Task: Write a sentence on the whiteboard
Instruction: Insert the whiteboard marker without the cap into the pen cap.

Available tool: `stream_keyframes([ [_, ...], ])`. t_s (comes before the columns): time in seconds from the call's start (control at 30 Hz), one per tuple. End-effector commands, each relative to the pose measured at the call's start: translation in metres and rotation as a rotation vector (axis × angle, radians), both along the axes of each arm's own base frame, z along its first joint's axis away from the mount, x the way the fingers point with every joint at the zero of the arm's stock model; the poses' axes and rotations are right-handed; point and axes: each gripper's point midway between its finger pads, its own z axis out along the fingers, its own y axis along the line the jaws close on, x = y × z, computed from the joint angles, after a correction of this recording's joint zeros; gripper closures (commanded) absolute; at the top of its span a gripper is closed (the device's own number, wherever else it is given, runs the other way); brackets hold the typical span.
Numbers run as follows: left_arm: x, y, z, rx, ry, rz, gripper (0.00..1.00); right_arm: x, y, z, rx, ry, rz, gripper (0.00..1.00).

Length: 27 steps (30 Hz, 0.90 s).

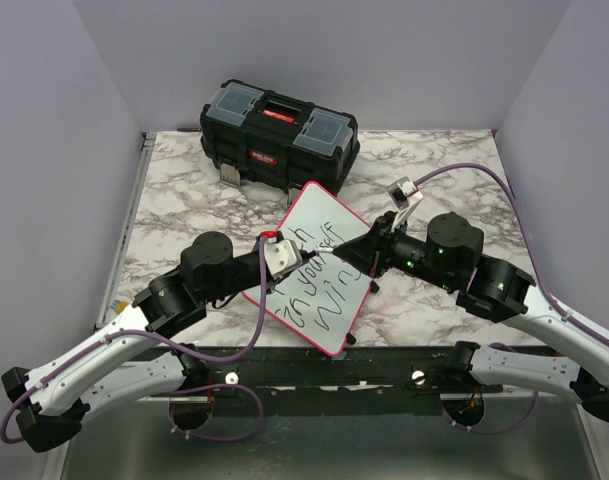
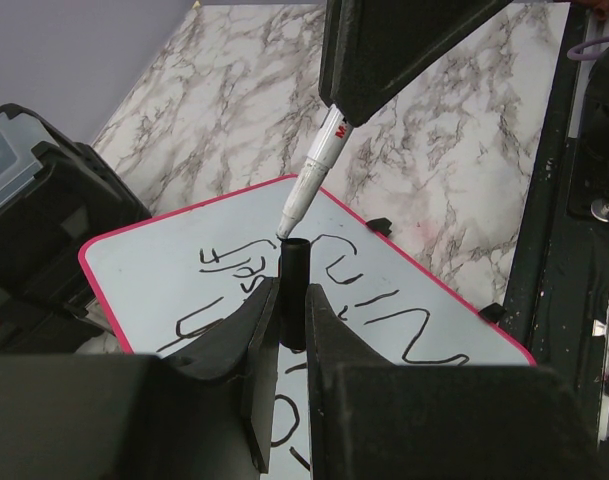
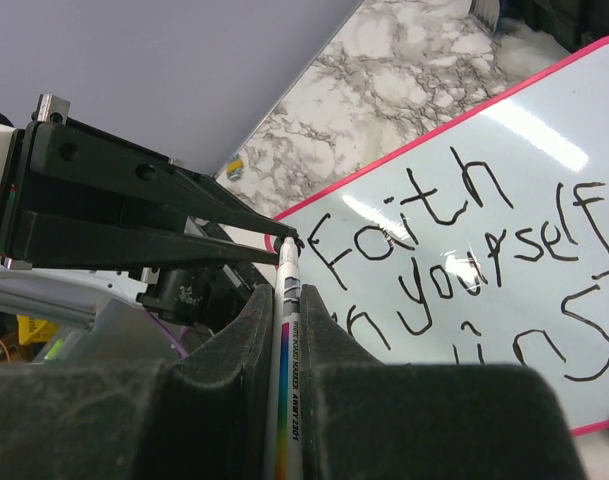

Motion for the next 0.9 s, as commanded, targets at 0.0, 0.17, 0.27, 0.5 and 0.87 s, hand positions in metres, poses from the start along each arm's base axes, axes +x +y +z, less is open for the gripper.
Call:
stream_keyframes([
  [0.0, 0.0007, -0.0002, 0.0044, -0.024, -0.013, 0.003, 1.0, -0.0032, 0.0053, -0.0016, 0.011, 0.007, 0.027, 0.99],
  [0.17, 0.0012, 0.0004, 0.0051, -0.029, -0.014, 0.008, 1.0, -0.0023, 0.0043, -0.0044, 0.007, 0.011, 0.018, 1.0],
  [0.27, 0.002, 0.0007, 0.0049, -0.03, -0.014, 0.013, 1.0, -0.0025, 0.0035, -0.0043, 0.008, 0.011, 0.017, 0.99],
  [0.5, 0.0046, 0.0024, 0.0064, -0.038, -0.013, 0.033, 1.0, -0.0032, 0.0017, -0.0035, 0.009, 0.01, 0.015, 0.99],
  [0.87, 0.0081, 0.0041, 0.0076, -0.045, -0.013, 0.057, 1.0, -0.0043, 0.0015, -0.0044, 0.008, 0.013, 0.018, 0.99],
])
